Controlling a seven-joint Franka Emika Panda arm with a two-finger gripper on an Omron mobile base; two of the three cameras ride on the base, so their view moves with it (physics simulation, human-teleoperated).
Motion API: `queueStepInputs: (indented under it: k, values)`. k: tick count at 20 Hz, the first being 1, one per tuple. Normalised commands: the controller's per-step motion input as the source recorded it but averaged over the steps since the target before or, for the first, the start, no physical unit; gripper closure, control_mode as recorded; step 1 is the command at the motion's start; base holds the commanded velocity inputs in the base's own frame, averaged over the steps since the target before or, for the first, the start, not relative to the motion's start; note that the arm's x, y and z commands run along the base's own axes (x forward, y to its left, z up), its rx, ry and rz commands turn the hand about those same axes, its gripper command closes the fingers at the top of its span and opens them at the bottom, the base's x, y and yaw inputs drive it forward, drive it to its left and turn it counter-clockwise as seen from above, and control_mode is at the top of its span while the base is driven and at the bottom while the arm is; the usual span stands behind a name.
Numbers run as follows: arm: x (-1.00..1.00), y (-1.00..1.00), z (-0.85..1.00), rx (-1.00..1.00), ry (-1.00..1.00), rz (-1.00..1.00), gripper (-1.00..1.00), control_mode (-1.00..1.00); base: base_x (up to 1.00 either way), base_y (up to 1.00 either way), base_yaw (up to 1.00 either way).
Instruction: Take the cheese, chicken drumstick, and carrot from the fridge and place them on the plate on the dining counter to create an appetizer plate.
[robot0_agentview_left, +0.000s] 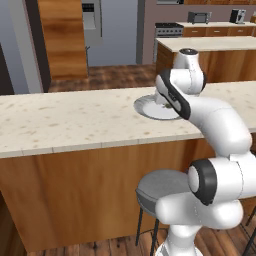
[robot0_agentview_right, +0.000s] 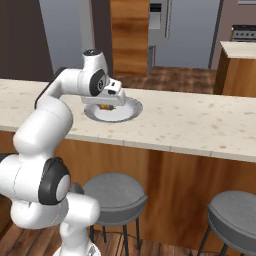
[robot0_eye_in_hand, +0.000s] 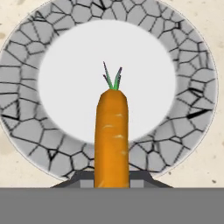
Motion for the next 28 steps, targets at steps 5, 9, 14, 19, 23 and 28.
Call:
queueStepInputs:
  k: [5, 9, 14, 19, 23, 28]
  values:
    - [0.33, 0.00, -0.32, 0.00, 0.01, 0.00, 1.00, -1.00, 0.00, 0.00, 0.00]
    - [0.28, 0.00, -0.25, 0.00, 0.00, 0.00, 1.00, -1.00, 0.00, 0.00, 0.00]
    - [0.34, 0.00, -0.21, 0.00, 0.00, 0.00, 1.00, -1.00, 0.00, 0.00, 0.00]
    - [0.36, 0.02, -0.29, 0.00, 0.00, 0.00, 1.00, -1.00, 0.00, 0.00, 0.00]
    - [0.35, 0.04, -0.46, 0.00, 0.00, 0.00, 1.00, -1.00, 0.00, 0.00, 0.00]
    - [0.30, 0.00, -0.54, 0.00, 0.00, 0.00, 1.00, -1.00, 0.00, 0.00, 0.00]
